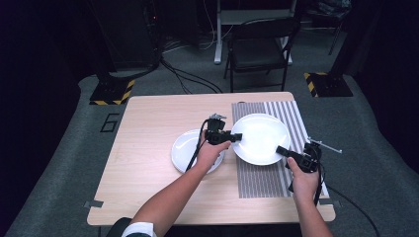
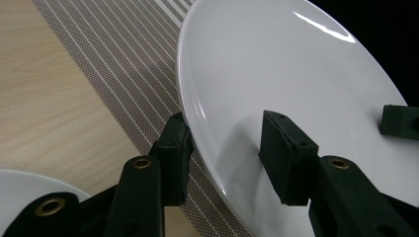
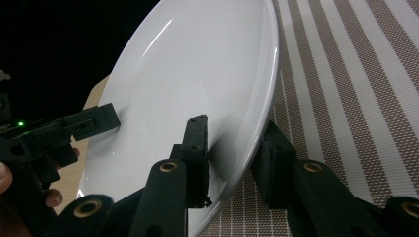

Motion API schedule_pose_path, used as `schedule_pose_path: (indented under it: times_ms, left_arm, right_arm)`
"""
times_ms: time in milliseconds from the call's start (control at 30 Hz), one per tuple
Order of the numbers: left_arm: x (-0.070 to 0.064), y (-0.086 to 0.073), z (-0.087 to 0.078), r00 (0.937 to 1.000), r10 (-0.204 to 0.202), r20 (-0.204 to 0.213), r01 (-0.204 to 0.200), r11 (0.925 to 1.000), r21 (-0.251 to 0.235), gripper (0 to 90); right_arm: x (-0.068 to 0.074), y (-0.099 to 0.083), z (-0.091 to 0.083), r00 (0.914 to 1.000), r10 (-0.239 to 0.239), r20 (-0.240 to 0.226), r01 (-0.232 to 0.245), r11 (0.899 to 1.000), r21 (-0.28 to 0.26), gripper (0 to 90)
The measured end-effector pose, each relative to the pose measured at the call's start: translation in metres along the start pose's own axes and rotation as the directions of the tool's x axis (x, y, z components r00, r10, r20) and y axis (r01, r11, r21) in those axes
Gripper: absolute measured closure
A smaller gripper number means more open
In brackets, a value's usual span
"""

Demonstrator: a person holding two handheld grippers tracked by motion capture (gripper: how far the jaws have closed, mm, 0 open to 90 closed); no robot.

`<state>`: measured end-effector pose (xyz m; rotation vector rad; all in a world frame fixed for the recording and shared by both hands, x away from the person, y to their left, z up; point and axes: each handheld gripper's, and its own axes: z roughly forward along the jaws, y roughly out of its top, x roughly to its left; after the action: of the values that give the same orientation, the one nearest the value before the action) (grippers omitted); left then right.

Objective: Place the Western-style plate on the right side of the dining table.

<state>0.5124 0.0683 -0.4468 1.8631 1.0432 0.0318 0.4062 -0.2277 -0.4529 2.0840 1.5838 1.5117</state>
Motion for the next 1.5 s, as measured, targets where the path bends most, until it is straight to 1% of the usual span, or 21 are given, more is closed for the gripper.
schedule_pose_path:
  times_ms: [133, 167, 200, 333, 367, 500, 533, 600, 667, 733, 800, 867, 900, 967, 1067, 1100, 1133, 1233, 1300, 1367, 1500]
  left_arm:
    - [-0.003, 0.002, 0.003, 1.0000, 0.005, 0.002, -0.005, 1.0000, -0.004, 55.9]
    - [-0.003, 0.002, 0.004, 0.9999, 0.016, 0.004, -0.016, 0.9999, 0.000, 55.9]
    - [-0.004, 0.003, 0.005, 1.0000, 0.009, 0.004, -0.009, 1.0000, -0.002, 56.1]
    - [-0.008, 0.003, 0.011, 0.9999, 0.010, 0.003, -0.010, 0.9999, 0.005, 56.2]
    - [-0.008, 0.003, 0.012, 0.9998, 0.022, 0.001, -0.022, 0.9997, 0.012, 56.2]
    - [-0.010, 0.001, 0.019, 0.9999, 0.017, -0.002, -0.017, 0.9996, 0.023, 56.1]
    - [-0.010, 0.001, 0.020, 0.9997, 0.022, 0.002, -0.022, 0.9994, 0.028, 56.2]
    - [-0.011, 0.000, 0.023, 0.9999, 0.015, 0.002, -0.015, 0.9996, 0.025, 56.2]
    - [-0.011, 0.000, 0.026, 0.9998, 0.016, 0.008, -0.016, 0.9993, 0.033, 56.1]
    - [-0.011, -0.001, 0.029, 0.9998, 0.015, 0.009, -0.016, 0.9994, 0.030, 56.1]
    - [-0.011, -0.001, 0.031, 0.9998, 0.018, 0.006, -0.019, 0.9993, 0.034, 56.2]
    - [-0.012, -0.002, 0.034, 0.9998, 0.019, 0.000, -0.019, 0.9992, 0.034, 56.1]
    - [-0.012, -0.003, 0.036, 0.9997, 0.026, -0.004, -0.026, 0.9990, 0.037, 56.1]
    - [-0.011, -0.004, 0.038, 0.9996, 0.028, -0.007, -0.027, 0.9985, 0.048, 56.1]
    - [-0.011, -0.005, 0.042, 0.9997, 0.022, -0.011, -0.022, 0.9983, 0.054, 56.1]
    - [-0.011, -0.006, 0.042, 0.9996, 0.024, -0.012, -0.023, 0.9981, 0.057, 56.2]
    - [-0.010, -0.006, 0.043, 0.9997, 0.024, -0.010, -0.023, 0.9979, 0.060, 56.2]
    - [-0.010, -0.007, 0.046, 0.9999, 0.015, -0.008, -0.015, 0.9977, 0.066, 56.2]
    - [-0.009, -0.007, 0.048, 0.9998, 0.019, -0.012, -0.018, 0.9979, 0.063, 56.2]
    - [-0.009, -0.007, 0.050, 0.9999, 0.011, -0.011, -0.010, 0.9980, 0.062, 56.3]
    - [-0.008, -0.008, 0.054, 1.0000, 0.001, -0.007, -0.001, 0.9984, 0.057, 56.2]
  right_arm:
    - [-0.004, 0.003, -0.001, 1.0000, 0.001, 0.004, -0.001, 1.000, -0.003, 69.3]
    - [-0.005, 0.003, -0.002, 1.0000, 0.006, 0.007, -0.006, 1.000, -0.004, 69.3]
    - [-0.006, 0.003, -0.002, 0.9999, 0.011, 0.006, -0.011, 1.000, -0.005, 69.3]
    - [-0.011, 0.003, -0.004, 0.9999, 0.010, 0.004, -0.010, 1.000, -0.004, 69.3]
    - [-0.013, 0.003, -0.004, 0.9999, 0.011, 0.006, -0.011, 1.000, -0.001, 69.3]
    - [-0.019, 0.002, -0.004, 0.9997, 0.022, 0.012, -0.022, 1.000, 0.008, 69.2]
    - [-0.021, 0.002, -0.004, 0.9997, 0.021, 0.014, -0.021, 1.000, 0.006, 69.3]
    - [-0.023, 0.002, -0.005, 0.9994, 0.028, 0.018, -0.029, 1.000, 0.007, 69.5]
    - [-0.025, 0.002, -0.006, 0.9994, 0.028, 0.020, -0.028, 1.000, 0.001, 69.6]
    - [-0.028, 0.001, -0.006, 0.9993, 0.031, 0.019, -0.031, 1.000, 0.000, 70.1]
    - [-0.029, 0.001, -0.007, 0.9991, 0.036, 0.021, -0.036, 0.999, -0.003, 70.3]
    - [-0.032, 0.000, -0.005, 0.9995, 0.021, 0.024, -0.021, 1.000, -0.008, 70.3]
    - [-0.033, -0.001, -0.005, 0.9992, 0.028, 0.027, -0.028, 1.000, -0.003, 70.2]
    - [-0.036, -0.001, -0.003, 0.9991, 0.027, 0.032, -0.027, 1.000, -0.005, 70.2]
    - [-0.039, -0.002, -0.001, 0.9989, 0.025, 0.040, -0.025, 1.000, -0.006, 70.3]
    - [-0.039, -0.003, -0.001, 0.9988, 0.033, 0.036, -0.033, 0.999, -0.005, 70.4]
    - [-0.041, -0.003, 0.000, 0.9989, 0.029, 0.037, -0.029, 1.000, -0.003, 70.6]
    - [-0.044, -0.003, 0.001, 0.9982, 0.047, 0.036, -0.047, 0.999, -0.002, 71.0]
    - [-0.045, -0.003, 0.002, 0.9978, 0.050, 0.043, -0.050, 0.999, -0.007, 71.1]
    - [-0.046, -0.002, 0.003, 0.9978, 0.045, 0.047, -0.045, 0.999, -0.008, 71.1]
    - [-0.048, -0.001, 0.004, 0.9974, 0.053, 0.048, -0.053, 0.999, -0.012, 71.1]
